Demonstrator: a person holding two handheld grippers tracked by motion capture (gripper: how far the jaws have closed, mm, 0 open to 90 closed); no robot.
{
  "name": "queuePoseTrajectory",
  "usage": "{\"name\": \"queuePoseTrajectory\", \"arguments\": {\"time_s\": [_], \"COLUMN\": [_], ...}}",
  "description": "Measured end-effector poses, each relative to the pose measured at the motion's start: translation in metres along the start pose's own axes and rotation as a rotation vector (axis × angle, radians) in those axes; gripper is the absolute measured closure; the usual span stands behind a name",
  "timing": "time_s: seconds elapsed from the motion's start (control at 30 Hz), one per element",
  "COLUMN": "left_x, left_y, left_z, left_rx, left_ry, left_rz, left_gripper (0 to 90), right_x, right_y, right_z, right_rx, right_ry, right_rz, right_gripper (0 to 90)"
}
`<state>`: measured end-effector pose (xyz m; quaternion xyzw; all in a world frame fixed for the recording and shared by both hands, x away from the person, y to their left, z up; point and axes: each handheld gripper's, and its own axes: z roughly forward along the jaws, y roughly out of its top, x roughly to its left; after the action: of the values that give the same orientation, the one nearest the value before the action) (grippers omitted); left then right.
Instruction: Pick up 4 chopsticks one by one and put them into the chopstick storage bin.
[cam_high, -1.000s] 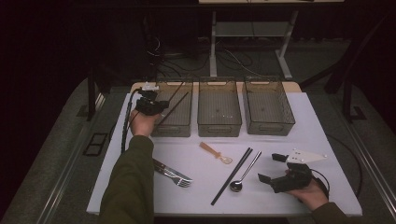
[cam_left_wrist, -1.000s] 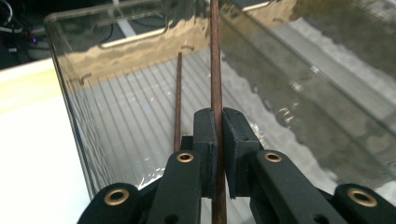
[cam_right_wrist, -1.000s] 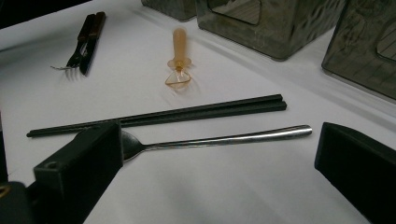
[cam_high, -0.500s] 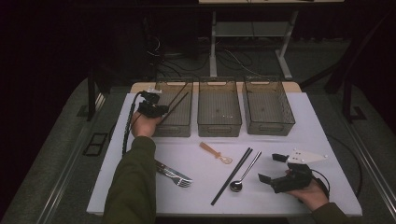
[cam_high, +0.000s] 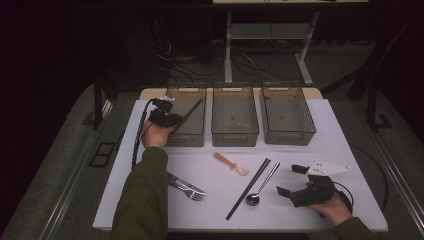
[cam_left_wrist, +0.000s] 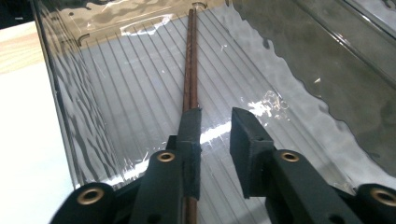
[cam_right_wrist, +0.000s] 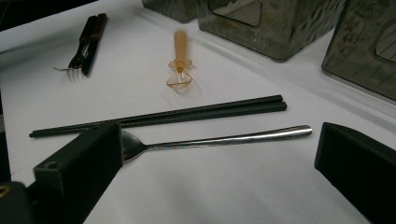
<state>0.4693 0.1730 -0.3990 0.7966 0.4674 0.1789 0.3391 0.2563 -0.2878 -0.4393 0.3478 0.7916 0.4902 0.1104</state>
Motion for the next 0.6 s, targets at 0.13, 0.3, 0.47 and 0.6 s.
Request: {"name": "queuePoseTrajectory", "arguments": {"time_s": [0.13, 0.3, 0.47, 0.6], "left_x": [-0.001, -0.004, -0.013, -0.023], "left_y": [0.002, 0.004, 0.001, -0.002], "left_z": [-0.006, -0.020, -0.036, -0.046], "left_rx": [-0.038, -0.085, -0.109, -0.108], "left_ry": [-0.003, -0.019, -0.061, -0.100], "left_rz": [0.008, 0.021, 0.046, 0.077], "left_gripper": [62.6, 54.0, 46.9, 38.5], "right_x": [0.000, 0.000, 0.000, 0.001], "right_y": [0.000, 0.000, 0.000, 0.000], "right_z": [0.000, 0.000, 0.000, 0.000], "right_rx": [0.001, 0.002, 0.001, 0.003], "right_ry": [0.000, -0.002, -0.004, -0.004], "right_rz": [0.000, -0.001, 0.001, -0.001], "right_gripper": [1.2, 1.2, 1.2, 1.2]}}
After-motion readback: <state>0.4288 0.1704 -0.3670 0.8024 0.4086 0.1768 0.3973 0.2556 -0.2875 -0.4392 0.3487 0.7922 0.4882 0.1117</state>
